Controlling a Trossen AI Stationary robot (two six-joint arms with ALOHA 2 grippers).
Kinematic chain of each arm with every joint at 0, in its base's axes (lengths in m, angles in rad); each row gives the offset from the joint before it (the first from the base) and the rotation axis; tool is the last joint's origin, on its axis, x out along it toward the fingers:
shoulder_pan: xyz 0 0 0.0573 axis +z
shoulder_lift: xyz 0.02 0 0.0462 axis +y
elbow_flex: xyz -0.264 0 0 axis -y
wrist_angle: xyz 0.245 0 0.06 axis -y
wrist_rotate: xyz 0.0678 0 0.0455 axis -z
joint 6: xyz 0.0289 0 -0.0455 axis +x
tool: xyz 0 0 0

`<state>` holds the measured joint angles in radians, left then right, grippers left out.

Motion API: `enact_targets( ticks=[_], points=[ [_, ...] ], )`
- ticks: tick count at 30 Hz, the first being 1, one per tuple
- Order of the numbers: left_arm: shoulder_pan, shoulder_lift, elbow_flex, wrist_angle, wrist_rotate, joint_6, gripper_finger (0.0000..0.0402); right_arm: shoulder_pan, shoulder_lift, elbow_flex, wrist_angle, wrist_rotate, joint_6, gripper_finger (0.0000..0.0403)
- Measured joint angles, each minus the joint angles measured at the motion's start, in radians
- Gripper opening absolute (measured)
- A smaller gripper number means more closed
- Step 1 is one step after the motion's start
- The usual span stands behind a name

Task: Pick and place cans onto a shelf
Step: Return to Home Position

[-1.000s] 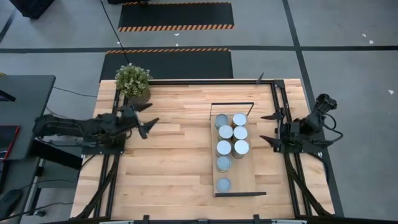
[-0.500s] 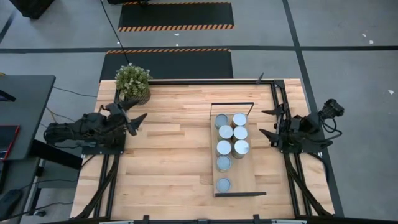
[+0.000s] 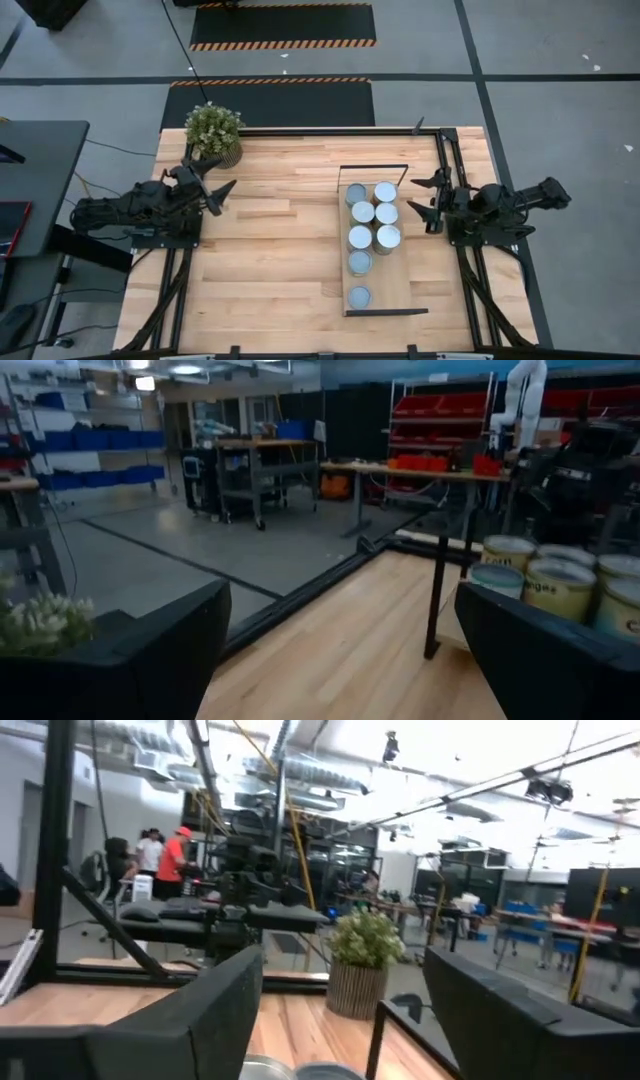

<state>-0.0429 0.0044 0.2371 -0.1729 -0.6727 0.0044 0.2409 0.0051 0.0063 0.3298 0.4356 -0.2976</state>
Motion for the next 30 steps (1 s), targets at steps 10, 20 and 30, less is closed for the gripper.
enact_targets(
  ticks=[10,20,30],
  points=[
    [0.0,0.0,-0.004,0.077,0.0,0.119,0.0392,-0.141,0.0,0.0,-0.096,-0.055,0.029,0.0244],
    [0.001,0.002,-0.227,0.422,-0.307,0.212,0.0392,-0.215,0.001,0.0,-0.185,-0.111,0.145,0.022],
    [0.0,0.0,-0.227,0.409,-0.107,0.195,0.0392,-0.222,0.001,0.0,-0.267,-0.135,0.29,0.0187]
  ],
)
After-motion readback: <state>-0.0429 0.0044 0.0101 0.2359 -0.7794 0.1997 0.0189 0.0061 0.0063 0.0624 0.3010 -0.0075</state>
